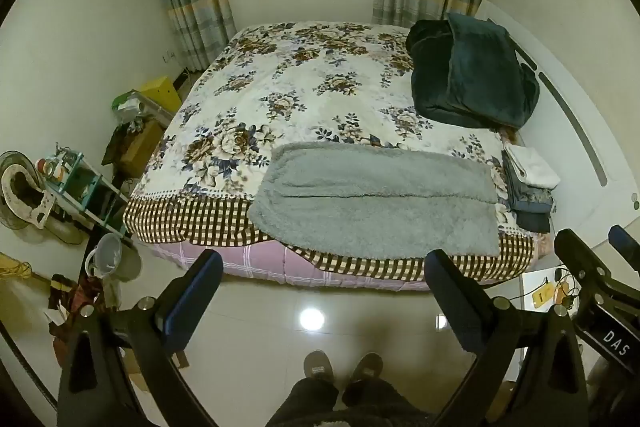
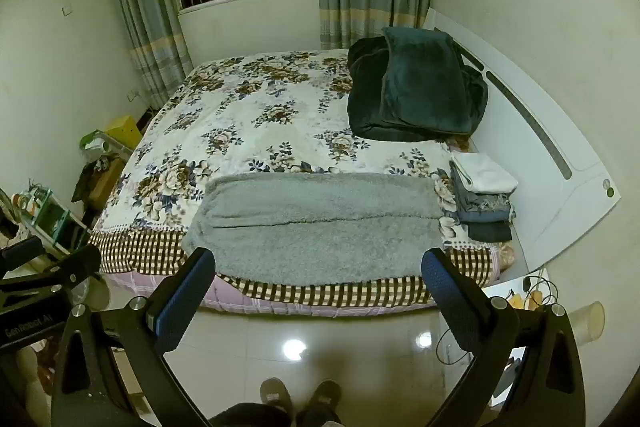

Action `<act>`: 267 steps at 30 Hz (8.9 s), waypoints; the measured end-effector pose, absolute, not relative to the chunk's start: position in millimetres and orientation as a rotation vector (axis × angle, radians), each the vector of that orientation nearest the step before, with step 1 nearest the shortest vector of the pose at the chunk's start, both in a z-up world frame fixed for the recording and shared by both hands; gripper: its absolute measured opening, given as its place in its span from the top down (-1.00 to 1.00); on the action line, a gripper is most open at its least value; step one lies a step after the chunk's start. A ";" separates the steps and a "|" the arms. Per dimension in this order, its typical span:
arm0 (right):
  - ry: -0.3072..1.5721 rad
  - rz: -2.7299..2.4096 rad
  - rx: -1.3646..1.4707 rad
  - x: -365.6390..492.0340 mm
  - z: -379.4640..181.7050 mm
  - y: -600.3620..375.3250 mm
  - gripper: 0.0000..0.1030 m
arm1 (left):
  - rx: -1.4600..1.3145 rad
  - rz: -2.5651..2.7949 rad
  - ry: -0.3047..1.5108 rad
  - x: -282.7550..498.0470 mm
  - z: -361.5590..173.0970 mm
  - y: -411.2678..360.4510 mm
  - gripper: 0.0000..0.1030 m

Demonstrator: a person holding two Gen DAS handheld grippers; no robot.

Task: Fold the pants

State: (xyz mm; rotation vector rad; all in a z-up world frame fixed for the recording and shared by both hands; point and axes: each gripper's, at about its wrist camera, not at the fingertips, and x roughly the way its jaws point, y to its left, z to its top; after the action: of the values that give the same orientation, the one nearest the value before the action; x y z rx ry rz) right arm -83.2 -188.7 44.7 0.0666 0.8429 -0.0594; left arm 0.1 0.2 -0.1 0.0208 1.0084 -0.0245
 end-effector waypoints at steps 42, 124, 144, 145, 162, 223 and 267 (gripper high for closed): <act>0.836 -0.068 0.068 -83.5 48.8 -191.8 -1.00 | 0.029 -0.025 0.991 9.7 5.7 -13.9 -1.00; 1.063 -0.268 0.210 294.2 -158.7 -302.6 -1.00 | 0.117 0.155 1.126 347.2 -176.3 -82.9 -1.00; 1.447 -0.657 0.751 576.6 -541.7 -494.0 -1.00 | -0.106 0.434 1.626 627.3 -486.3 -34.4 -1.00; 1.448 -0.675 0.781 580.2 -554.9 -507.3 -1.00 | -0.127 0.451 1.640 633.7 -496.7 -34.4 -1.00; 1.561 -0.692 0.885 623.7 -681.0 -603.1 -0.97 | -0.329 0.710 1.716 669.6 -606.8 -34.5 -0.71; 1.362 -0.321 0.110 338.0 -573.4 -516.4 -0.47 | -0.459 0.660 1.192 231.8 -471.9 2.4 -0.49; 1.359 -0.462 1.055 193.6 -595.8 -530.0 -0.23 | -0.770 0.712 1.164 244.0 -508.3 147.4 -0.49</act>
State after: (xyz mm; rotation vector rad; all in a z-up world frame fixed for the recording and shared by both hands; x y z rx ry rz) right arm 193.6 -530.0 -595.8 1.0552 1.3587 -0.4619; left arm 244.0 147.4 -508.3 -0.7701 1.1638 0.7122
